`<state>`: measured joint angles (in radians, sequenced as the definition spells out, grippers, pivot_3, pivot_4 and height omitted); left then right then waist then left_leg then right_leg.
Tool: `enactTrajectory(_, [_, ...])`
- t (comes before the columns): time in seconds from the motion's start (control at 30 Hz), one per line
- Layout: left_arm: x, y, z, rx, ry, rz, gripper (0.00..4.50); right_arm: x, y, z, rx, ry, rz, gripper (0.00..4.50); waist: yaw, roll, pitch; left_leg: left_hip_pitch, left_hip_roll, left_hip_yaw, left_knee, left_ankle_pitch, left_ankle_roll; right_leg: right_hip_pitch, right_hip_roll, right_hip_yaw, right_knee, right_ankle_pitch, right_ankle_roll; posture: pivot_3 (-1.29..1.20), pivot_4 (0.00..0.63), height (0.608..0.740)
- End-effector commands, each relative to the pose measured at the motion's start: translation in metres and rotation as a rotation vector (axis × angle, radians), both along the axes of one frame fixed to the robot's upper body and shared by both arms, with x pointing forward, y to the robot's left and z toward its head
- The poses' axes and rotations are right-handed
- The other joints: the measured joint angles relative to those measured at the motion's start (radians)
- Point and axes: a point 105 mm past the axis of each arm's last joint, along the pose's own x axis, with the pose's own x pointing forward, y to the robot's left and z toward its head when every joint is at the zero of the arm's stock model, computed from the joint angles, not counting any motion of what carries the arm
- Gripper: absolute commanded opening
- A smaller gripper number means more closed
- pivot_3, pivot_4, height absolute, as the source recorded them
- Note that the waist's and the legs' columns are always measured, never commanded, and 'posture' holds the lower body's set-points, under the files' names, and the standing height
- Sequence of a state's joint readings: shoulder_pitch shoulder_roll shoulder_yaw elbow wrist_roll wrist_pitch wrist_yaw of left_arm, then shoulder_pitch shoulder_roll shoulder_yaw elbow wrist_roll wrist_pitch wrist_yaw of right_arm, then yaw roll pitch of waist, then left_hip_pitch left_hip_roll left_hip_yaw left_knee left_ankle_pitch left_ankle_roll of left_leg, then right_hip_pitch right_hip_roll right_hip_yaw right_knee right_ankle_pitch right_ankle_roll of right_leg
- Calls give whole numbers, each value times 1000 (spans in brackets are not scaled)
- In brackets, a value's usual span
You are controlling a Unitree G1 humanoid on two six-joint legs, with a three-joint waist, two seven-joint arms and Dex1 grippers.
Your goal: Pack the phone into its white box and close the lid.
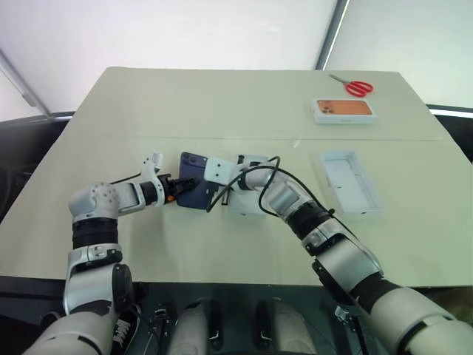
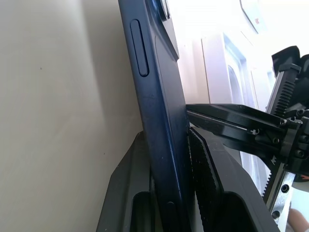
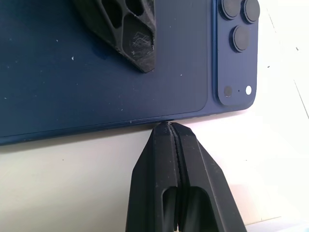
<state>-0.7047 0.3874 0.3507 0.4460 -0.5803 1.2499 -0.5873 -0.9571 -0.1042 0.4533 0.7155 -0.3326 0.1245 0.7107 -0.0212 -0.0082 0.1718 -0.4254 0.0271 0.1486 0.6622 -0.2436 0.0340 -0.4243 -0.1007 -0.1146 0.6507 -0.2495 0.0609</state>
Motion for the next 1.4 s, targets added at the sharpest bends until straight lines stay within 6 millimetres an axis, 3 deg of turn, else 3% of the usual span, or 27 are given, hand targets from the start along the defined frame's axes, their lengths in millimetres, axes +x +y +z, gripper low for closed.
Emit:
enactTrajectory(0.03, [-8, 1, -24, 5, 105, 17, 564, -1, 3, 4, 6, -20, 10, 0, 0, 0, 0, 0, 0, 0, 0, 0, 0, 0, 0, 0, 0, 0, 0, 0, 150, 738])
enactTrajectory(0.1, [-8, 2, -27, 6, 113, 23, 20, 0, 2, 4, 7, -23, 5, 0, 0, 0, -1, 1, 0, 0, 0, 0, 0, 1, 0, 0, 0, 0, 0, 0, 150, 738])
enactTrajectory(0.3, [-8, 4, -25, -71, 109, 64, 20, 0, 3, 17, 94, -12, -1, 0, 0, 0, -1, 2, 0, 0, 0, 0, 0, 1, -1, 0, 0, 0, 0, 0, 150, 738])
enactTrajectory(0.5, [-3, 13, -3, -248, 37, 138, 20, -3, 3, 62, 425, 99, -10, 0, -3, 0, -1, 1, 0, 0, 0, 0, 0, 0, -1, 0, 0, 0, 0, 0, 150, 738])
enactTrajectory(0.6, [-6, 16, 0, -315, 44, 152, 0, -16, -2, 90, 643, 272, 58, 891, -10, 0, -1, 1, 0, -1, -2, 0, -1, -1, -1, 0, 0, 0, 0, 0, 150, 738])
enactTrajectory(0.67, [-8, 17, 4, -347, 39, 150, 0, -19, -12, 95, 652, 294, 51, 1861, -15, 0, 0, 0, 0, -1, -3, 0, -1, -1, -1, 0, -1, 0, 0, 0, 150, 738])
enactTrajectory(0.73, [-8, 17, 8, -352, 23, 144, 0, -37, -26, 84, 565, 334, 135, 2905, -16, -1, 0, 0, 0, -1, -4, 0, -1, -1, -1, 0, -1, 0, 0, 0, 150, 738])
enactTrajectory(0.8, [-8, 18, 12, -358, 10, 144, 0, -53, -35, 74, 493, 368, 198, 2905, -18, -1, 0, 0, -1, -1, -5, 0, 0, -1, -2, 0, -3, 0, 0, 0, 150, 738])
enactTrajectory(0.97, [-4, 27, 20, -334, -37, 169, 0, -70, -63, 33, 262, 346, 228, 2905, -22, -2, 1, 0, -3, -1, -10, 1, -2, -3, -3, 0, -4, 0, 0, 0, 150, 738])
enactTrajectory(1.13, [-1, 25, 24, -316, -57, 163, 0, -67, -75, 19, 157, 307, 181, 2905, -21, -2, 2, 0, -2, -1, -11, 3, -5, -5, -1, 0, -3, 0, 0, 0, 150, 738])
enactTrajectory(1.4, [-1, 18, 25, -296, -62, 144, 0, -71, -75, 13, 154, 334, 184, 2905, -19, -3, 2, 0, -2, -1, -11, 3, -5, -5, -2, 0, -4, 0, 0, 0, 150, 738])
